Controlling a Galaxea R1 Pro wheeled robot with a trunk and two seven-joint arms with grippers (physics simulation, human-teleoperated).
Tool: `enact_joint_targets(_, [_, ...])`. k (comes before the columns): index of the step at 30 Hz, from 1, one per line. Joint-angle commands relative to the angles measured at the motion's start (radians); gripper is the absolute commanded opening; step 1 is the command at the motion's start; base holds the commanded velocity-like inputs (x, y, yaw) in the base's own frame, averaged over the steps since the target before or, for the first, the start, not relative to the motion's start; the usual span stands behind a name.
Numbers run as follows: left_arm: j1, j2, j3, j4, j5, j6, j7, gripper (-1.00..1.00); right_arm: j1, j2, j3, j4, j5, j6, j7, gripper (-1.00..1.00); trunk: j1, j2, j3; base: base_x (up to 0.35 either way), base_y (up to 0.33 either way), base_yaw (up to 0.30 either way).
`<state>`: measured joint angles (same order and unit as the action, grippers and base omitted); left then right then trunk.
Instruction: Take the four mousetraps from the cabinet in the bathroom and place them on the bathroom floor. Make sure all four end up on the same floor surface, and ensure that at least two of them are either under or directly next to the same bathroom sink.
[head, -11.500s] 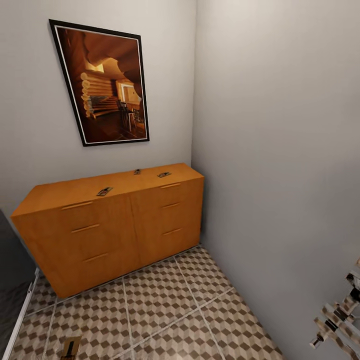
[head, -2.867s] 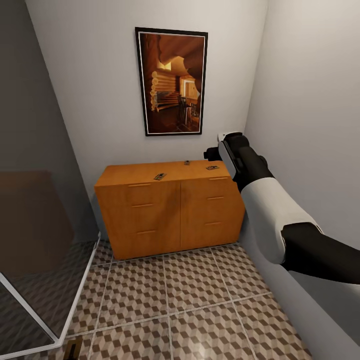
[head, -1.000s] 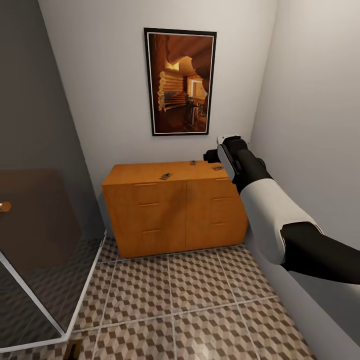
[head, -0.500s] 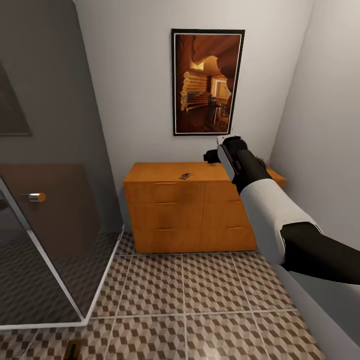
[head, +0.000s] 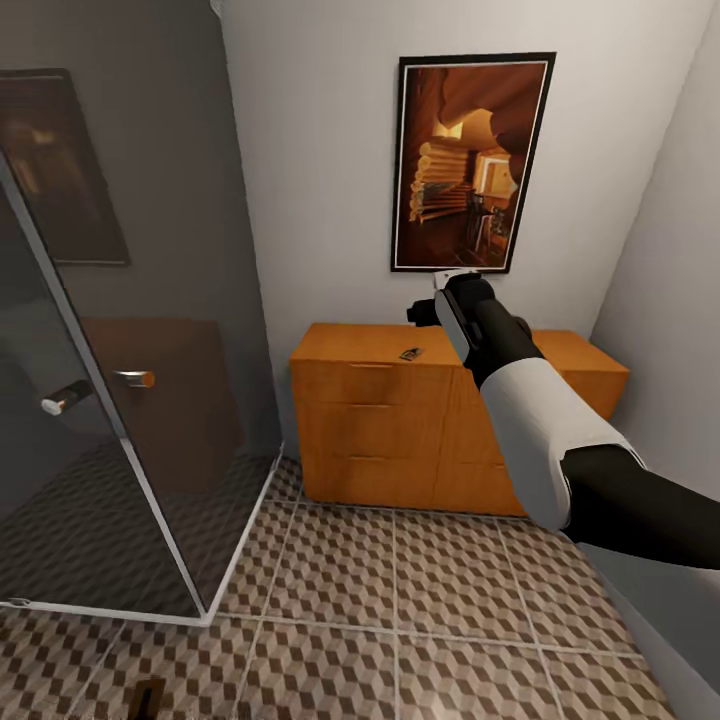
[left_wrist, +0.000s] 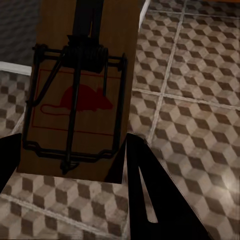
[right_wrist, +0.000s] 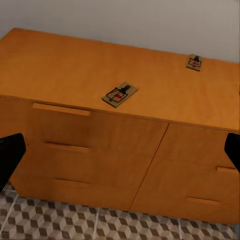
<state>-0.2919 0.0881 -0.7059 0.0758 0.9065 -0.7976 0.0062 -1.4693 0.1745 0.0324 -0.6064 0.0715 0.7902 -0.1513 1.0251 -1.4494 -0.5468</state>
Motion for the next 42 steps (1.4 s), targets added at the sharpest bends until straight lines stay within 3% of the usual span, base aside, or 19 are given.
enact_joint_targets(1, [-0.001,-0.001,-0.007,0.002,0.000,-0.003,0.006,-1.00,-0.001,0.000,0.001,-0.001,0.007,0.006,0.001,1.00,0.000,-0.001,-0.001,0.000,0.000,0.258])
enact_joint_targets(13, [-0.001,-0.001,-0.007,0.002,0.000,-0.003,0.006,-1.00,0.000,0.000,0.001,0.003,0.007,0.006,0.001,1.00,0.000,-0.001,-0.001,0.000,0.000,0.230])
enact_joint_targets(23, [-0.001,-0.001,-0.007,0.002,0.000,-0.003,0.006,-1.00,0.000,0.000,0.001,0.048,0.008,-0.044,0.001,1.00,0.000,-0.001,-0.001,0.000,0.000,0.089])
enact_joint_targets(42, [-0.001,-0.001,-0.007,0.002,0.000,-0.002,0.006,-1.00,0.000,0.000,0.001,0.059,0.008,-0.049,0.001,1.00,0.000,-0.001,-0.001,0.000,0.000,0.028])
